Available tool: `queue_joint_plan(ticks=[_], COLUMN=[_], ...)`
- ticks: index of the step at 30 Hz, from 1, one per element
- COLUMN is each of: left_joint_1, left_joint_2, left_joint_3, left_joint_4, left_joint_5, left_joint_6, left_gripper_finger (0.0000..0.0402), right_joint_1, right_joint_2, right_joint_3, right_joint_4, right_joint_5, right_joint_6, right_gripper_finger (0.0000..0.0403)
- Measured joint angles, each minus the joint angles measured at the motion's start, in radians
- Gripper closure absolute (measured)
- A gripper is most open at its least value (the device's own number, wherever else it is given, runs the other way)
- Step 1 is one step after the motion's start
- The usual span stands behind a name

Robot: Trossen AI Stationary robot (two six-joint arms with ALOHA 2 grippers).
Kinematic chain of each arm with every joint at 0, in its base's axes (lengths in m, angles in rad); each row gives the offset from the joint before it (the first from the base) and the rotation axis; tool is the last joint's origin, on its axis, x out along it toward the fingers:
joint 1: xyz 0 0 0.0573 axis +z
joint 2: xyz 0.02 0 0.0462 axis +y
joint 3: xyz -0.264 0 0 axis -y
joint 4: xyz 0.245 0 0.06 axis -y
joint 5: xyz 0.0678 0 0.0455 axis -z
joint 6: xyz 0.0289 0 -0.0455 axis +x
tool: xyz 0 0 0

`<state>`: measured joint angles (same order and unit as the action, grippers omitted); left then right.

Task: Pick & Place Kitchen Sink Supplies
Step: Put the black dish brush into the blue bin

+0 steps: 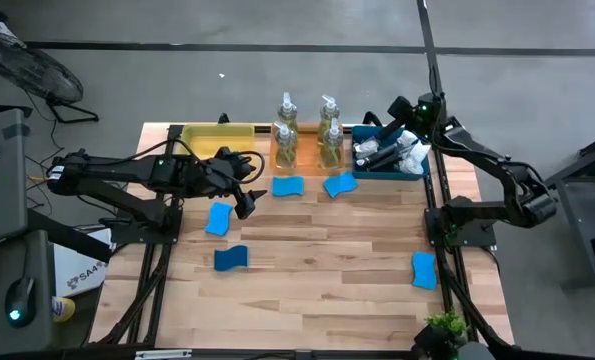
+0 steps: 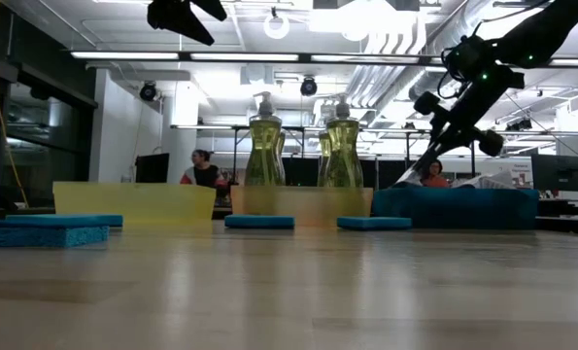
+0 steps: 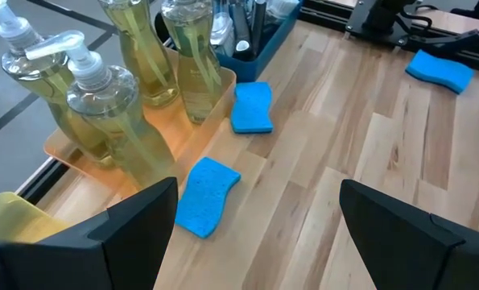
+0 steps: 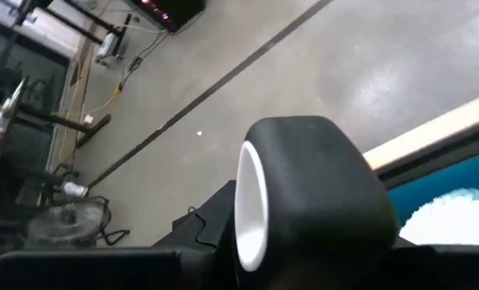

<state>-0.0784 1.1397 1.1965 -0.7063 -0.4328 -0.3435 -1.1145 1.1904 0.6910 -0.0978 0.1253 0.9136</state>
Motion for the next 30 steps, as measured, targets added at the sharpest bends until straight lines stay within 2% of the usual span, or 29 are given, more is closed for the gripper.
queue_joint_plan(ticks=[6,13,25,30], left_joint_1=[0.0,0.0,0.0,0.0], left_joint_2=[0.0,0.0,0.0,0.0], left_joint_3=[0.0,0.0,0.0,0.0], left_joint_4=[0.0,0.0,0.0,0.0], left_joint_5=[0.021,0.059,0.089,0.111], left_joint_6=[0.009,0.021,0.056,0.07], left_gripper_finger=[0.0062,0.0062,0.0062,0.0062], right_joint_1=[0.0,0.002,0.047,0.047], right_joint_2=[0.001,0.001,0.001,0.001], right_joint_3=[0.0,0.0,-0.003,-0.004], right_joint_4=[-0.006,-0.085,-0.23,-0.229], right_joint_5=[0.021,-0.029,-0.031,-0.039], right_joint_6=[0.054,0.028,-0.002,-0.004], right_gripper_finger=[0.0299,0.0282,0.0183,0.0165])
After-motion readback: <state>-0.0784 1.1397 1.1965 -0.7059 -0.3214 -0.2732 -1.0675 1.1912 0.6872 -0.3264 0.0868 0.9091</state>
